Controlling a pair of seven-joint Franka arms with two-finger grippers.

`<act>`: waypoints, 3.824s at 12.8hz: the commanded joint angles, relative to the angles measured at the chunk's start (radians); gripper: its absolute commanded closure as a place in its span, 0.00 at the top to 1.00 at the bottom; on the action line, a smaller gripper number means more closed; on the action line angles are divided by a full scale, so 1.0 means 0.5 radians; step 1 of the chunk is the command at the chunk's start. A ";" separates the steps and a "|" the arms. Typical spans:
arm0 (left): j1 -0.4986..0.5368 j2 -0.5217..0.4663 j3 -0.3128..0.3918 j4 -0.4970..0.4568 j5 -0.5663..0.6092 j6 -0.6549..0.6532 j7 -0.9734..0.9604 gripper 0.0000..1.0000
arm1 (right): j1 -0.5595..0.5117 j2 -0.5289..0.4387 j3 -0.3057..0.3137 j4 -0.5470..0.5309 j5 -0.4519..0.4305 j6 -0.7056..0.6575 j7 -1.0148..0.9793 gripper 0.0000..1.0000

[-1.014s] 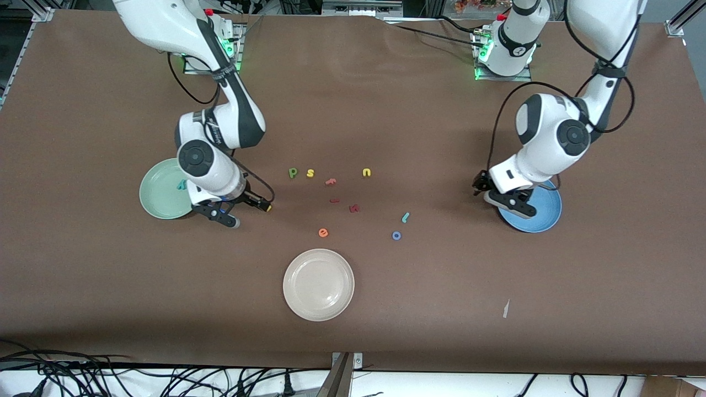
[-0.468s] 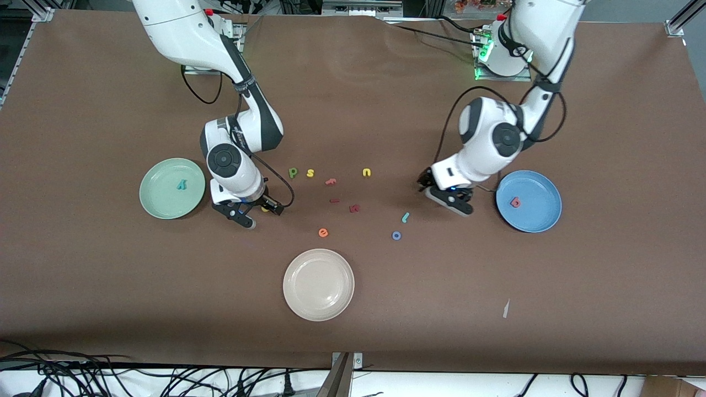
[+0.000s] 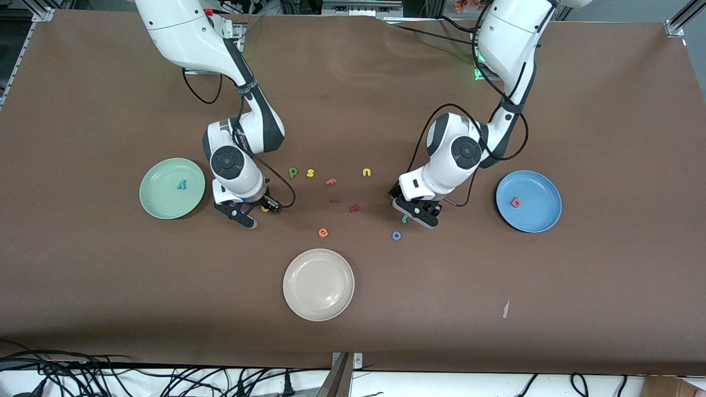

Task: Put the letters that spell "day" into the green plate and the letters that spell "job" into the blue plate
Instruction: 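Grasp the yellow a with the right gripper while the left gripper grasps the 1, then drop the a on the green plate while the left gripper drops 1 on blue, then grasp the green d with the right gripper while the left gripper reaches the o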

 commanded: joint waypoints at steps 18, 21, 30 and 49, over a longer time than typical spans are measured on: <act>-0.068 0.091 0.133 0.108 -0.047 0.061 0.043 0.05 | -0.018 -0.648 -0.769 -0.649 0.053 -0.449 -1.464 0.15; 0.107 -0.118 0.133 -0.014 -0.044 0.015 0.049 0.08 | -0.235 -0.544 -0.782 -0.649 0.065 -0.446 -1.722 0.16; 0.910 -0.753 0.130 -0.640 0.082 -0.408 0.539 0.08 | -0.235 -0.519 -0.482 -0.469 0.292 -0.544 -1.445 1.00; 0.369 -0.156 -0.058 0.187 -0.080 -0.328 0.139 0.77 | 0.587 -0.280 -0.141 -0.652 0.268 0.428 0.581 0.87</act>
